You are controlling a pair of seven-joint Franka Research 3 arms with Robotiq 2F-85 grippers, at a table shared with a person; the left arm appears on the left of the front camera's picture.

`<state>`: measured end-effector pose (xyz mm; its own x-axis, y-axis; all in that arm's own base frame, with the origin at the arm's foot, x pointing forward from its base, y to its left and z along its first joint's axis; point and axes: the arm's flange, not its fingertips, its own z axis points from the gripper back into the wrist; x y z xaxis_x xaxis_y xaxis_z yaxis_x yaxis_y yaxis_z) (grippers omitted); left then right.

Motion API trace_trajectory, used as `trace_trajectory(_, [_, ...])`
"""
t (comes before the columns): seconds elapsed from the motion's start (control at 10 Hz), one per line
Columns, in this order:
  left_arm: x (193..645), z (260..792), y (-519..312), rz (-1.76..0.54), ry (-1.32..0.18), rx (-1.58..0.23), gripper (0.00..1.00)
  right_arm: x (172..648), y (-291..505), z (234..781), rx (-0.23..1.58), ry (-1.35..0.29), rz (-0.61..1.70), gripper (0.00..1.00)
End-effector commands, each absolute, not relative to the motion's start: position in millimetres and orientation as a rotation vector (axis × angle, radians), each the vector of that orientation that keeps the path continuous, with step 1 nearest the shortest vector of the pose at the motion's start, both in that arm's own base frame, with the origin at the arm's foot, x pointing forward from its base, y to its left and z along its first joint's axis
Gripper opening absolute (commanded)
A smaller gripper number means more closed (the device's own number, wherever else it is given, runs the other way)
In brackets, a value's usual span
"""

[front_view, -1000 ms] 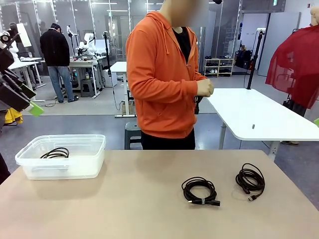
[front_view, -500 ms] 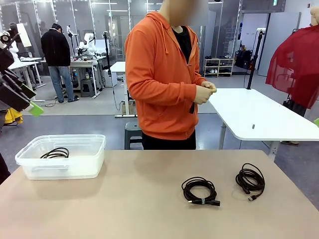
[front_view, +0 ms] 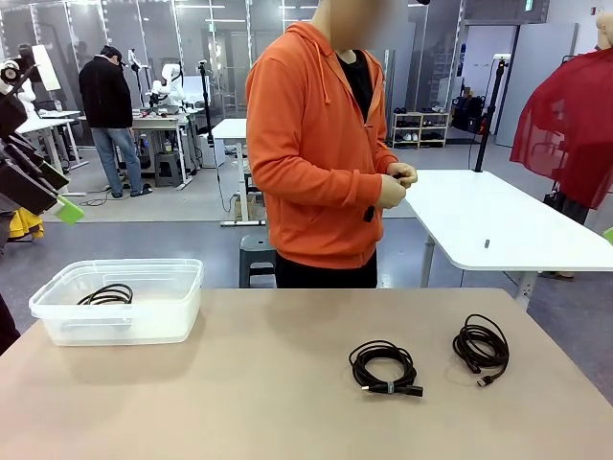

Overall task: Organize and store the cables.
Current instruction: Place the Power Cable into the Organizing box.

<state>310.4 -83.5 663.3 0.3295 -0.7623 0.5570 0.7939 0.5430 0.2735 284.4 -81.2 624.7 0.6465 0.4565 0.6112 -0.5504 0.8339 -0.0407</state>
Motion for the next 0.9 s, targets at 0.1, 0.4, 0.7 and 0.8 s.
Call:
trace_trajectory(0.1, [310.5,663.6,-84.5,-1.003,-0.693,-0.047,0.93,283.2,-82.2,624.2,0.152,-0.651,0.578,1.00])
trace_trajectory(0.4, [310.5,663.6,-84.5,-1.003,-0.693,-0.047,0.93,283.2,-82.2,624.2,0.152,-0.651,0.578,1.00])
trace_trajectory(0.7, [310.5,663.6,-84.5,-1.003,-0.693,-0.047,0.93,283.2,-82.2,624.2,0.152,-0.651,0.578,1.00])
trace_trajectory(0.8, [310.5,663.6,-84.5,-1.003,-0.693,-0.047,0.93,283.2,-82.2,624.2,0.152,-0.651,0.578,1.00])
